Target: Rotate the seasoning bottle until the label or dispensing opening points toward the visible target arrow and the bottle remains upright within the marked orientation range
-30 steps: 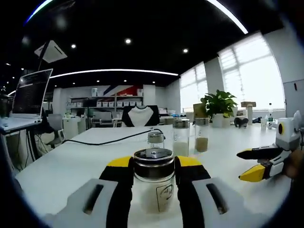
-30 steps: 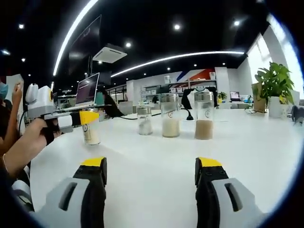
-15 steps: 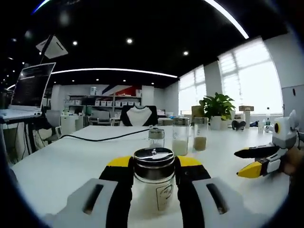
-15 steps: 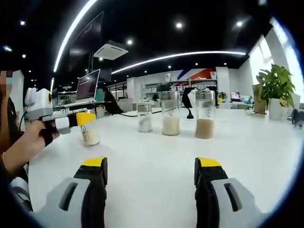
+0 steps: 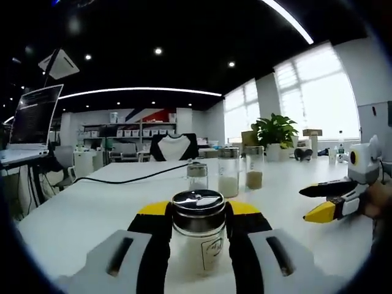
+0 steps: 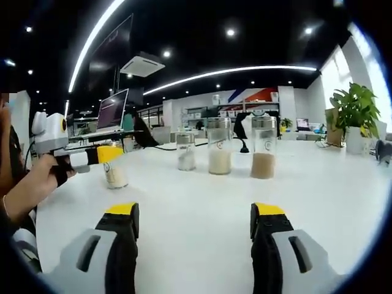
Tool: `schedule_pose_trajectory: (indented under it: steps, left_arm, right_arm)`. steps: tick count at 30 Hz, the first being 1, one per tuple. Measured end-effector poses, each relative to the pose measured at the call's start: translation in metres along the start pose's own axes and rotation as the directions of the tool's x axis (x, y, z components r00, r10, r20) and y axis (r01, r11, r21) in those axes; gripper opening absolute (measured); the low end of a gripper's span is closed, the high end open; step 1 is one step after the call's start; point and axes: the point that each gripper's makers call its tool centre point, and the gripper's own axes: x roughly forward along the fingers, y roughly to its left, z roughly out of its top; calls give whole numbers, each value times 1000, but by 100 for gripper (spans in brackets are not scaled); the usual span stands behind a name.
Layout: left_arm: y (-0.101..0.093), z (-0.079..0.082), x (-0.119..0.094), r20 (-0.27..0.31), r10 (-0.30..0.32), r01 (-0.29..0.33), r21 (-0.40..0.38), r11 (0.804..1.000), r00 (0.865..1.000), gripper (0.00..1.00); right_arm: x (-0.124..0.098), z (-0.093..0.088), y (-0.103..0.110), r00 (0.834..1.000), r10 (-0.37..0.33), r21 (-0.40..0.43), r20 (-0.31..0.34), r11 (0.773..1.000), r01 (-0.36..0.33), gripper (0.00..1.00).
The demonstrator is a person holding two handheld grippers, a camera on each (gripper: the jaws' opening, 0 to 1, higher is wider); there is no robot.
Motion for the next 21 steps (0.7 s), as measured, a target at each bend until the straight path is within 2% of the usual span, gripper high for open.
schedule_pose_trajectory:
  steps: [12,21]
  left_arm:
    - [0,-1,0,-19,-45,45,15,999,999,37]
    - [1,-5,1,-48,-31,31,11,999,998,41]
  right_arm:
    - [0,0,0,1000,1,2,1,1000,-1,74]
    - [0,1,-1,1000,2,9,8,1000,-2,74]
